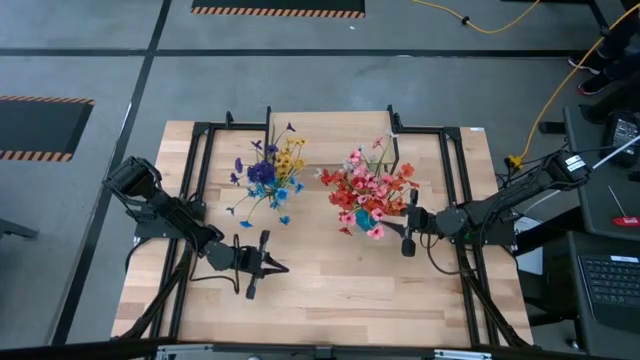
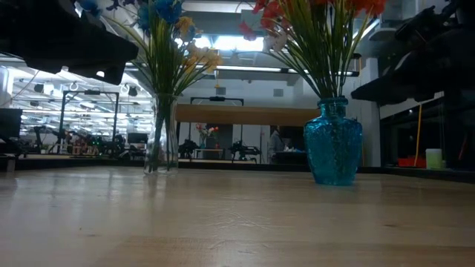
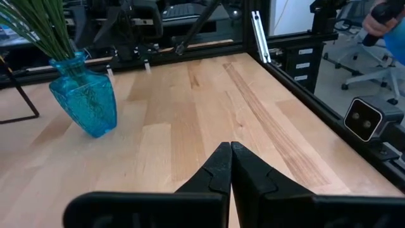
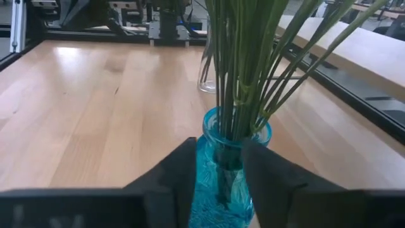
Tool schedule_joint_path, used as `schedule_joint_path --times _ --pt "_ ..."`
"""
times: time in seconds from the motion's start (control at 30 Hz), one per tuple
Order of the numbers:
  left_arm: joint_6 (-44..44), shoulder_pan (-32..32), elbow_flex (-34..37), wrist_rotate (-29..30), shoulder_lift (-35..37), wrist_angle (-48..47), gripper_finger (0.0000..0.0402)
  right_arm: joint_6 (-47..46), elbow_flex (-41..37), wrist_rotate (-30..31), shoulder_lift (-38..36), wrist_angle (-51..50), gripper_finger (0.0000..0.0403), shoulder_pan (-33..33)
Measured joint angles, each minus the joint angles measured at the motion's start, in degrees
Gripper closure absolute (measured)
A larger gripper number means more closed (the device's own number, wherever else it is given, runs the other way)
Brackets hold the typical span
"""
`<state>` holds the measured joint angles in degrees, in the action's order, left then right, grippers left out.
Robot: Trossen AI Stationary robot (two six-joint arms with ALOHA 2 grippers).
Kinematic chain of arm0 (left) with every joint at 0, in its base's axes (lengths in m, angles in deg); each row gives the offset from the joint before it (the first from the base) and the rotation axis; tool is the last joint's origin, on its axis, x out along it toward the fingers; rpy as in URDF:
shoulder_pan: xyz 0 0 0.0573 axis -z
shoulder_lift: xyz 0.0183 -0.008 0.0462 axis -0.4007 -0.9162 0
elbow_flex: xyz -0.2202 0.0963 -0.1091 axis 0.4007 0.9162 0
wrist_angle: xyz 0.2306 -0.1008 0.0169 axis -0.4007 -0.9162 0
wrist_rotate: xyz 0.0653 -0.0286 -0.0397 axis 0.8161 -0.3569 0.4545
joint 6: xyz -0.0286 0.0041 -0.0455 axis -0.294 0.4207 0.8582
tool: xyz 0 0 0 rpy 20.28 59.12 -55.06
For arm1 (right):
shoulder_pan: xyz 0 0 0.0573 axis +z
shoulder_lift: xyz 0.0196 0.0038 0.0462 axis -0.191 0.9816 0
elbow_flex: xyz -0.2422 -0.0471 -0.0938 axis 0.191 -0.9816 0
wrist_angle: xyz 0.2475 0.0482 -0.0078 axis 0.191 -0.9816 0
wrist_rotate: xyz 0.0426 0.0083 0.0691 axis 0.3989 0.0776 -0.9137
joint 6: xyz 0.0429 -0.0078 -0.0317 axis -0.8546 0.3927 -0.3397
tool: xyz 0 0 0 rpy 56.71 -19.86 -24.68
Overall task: Pick and place flowers into a vace then onto a shelf
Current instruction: Put the blue vase on the shelf
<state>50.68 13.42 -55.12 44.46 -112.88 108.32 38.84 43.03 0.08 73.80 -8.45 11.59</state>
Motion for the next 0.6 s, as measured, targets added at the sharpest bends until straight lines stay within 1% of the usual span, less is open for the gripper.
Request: schedule_joint_path --times 0.07,0.13,0.23,0.3,0.37,0.6 --pt "-0.04 0.0 0.0 0.09 0.0 0.01 0.04 0.13 0.0 0.0 0.0 0.0 0.0295 0.01" --pt "-0.04 0.0 0.0 0.11 0.0 0.01 0.04 -0.03 0.0 0.0 0.0 0.0 0.0308 0.01" --pt "-0.04 0.0 0.0 0.34 0.0 0.01 0.0398 -0.2 0.0 -0.25 0.0 0.0 0.0304 0.01" --pt "0.0 0.0 0.0 1.07 0.0 0.01 0.0399 -0.54 0.0 -0.52 0.0 0.0 0.0288 0.01" --pt "0.0 -0.02 0.0 1.65 0.0 0.02 0.04 -0.64 0.0 -0.57 0.0 0.0 0.0263 0.01" --pt "-0.04 0.0 0.0 1.67 0.0 0.04 0.04 -1.67 0.0 -0.46 0.0 -0.02 0.0152 0.01"
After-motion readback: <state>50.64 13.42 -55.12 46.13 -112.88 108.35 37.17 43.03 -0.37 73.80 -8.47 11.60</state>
